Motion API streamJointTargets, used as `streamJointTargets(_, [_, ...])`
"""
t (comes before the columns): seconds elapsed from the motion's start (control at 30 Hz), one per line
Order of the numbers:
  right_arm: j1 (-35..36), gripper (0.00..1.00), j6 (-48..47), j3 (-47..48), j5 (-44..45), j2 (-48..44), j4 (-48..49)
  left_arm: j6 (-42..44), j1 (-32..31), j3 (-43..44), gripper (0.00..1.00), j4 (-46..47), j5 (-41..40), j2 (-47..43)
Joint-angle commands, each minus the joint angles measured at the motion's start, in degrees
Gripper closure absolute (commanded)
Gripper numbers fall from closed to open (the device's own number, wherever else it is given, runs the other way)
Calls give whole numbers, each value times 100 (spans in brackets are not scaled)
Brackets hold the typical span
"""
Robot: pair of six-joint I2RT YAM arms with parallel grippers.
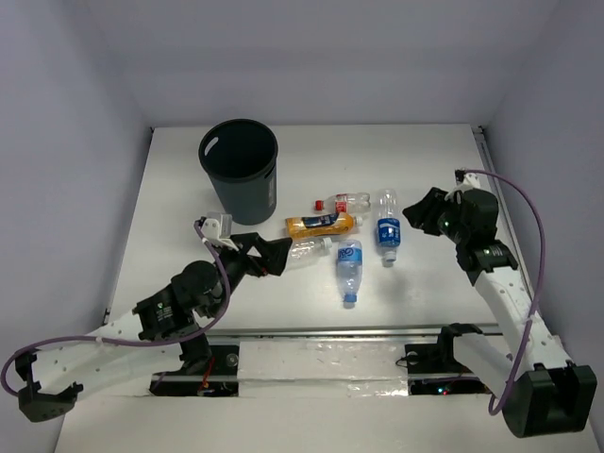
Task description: Put the plastic bottles in the bin
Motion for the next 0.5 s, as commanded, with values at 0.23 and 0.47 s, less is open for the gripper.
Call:
streamJointTargets(0.23, [50, 98, -168, 466, 408, 1033, 340, 72, 17, -371, 1, 379, 411, 130])
streamJointTargets(0.47, [50, 41, -467, 1046, 751, 1824, -109, 196, 17, -618, 53, 854, 825, 217])
